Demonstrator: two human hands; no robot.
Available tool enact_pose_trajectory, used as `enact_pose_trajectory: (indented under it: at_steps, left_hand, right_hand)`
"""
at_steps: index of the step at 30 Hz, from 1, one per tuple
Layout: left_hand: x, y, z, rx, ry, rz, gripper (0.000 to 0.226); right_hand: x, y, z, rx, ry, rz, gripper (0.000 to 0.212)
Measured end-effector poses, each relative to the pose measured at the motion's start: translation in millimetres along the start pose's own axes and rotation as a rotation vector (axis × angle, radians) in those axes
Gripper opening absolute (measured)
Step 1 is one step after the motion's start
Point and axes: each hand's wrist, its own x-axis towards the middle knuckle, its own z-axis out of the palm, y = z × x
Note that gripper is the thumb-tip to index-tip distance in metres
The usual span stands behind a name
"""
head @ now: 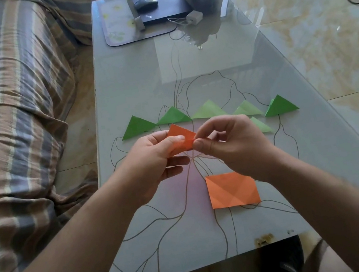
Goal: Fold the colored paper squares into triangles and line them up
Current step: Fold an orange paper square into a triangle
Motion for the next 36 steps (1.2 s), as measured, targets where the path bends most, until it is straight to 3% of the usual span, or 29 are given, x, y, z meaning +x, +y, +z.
enact_pose_trajectory:
  at_steps: [6,11,17,22,25,33,36]
  left_hand:
    - [-5,-1,7,0.016,-0.019,0.034,0.020]
    - [-5,-1,8,-0.143,-0.035,0.046,0.047]
    - [-3,-5,6,-0.044,0.071,0.290,0.020]
    - [0,-5,1,-0.075,0.133,0.302,0.015]
    - [1,-6,3,-0.063,0.111,0.295,0.012]
    - [-4,-12,6,0.199,-0.034,0.276,0.016]
    - [-4,-13,8,0.233,-0.010,0.301,0.009]
  right_hand:
    - [3,3,2,0.054,0.072,0.025,0.014]
    - [3,1,-3,0.181,0.114,0.085,0.020]
    - [2,-1,-2,0.265,0.063,0.145,0.019]
    - [2,-4,-2,0.303,0.006,0.254,0.013]
    - [3,-4,-1,0.294,0.073,0.243,0.007]
    - [2,-5,0,0.363,0.051,0.270,0.006]
    - [2,-6,2,0.355,0.029,0.305,0.007]
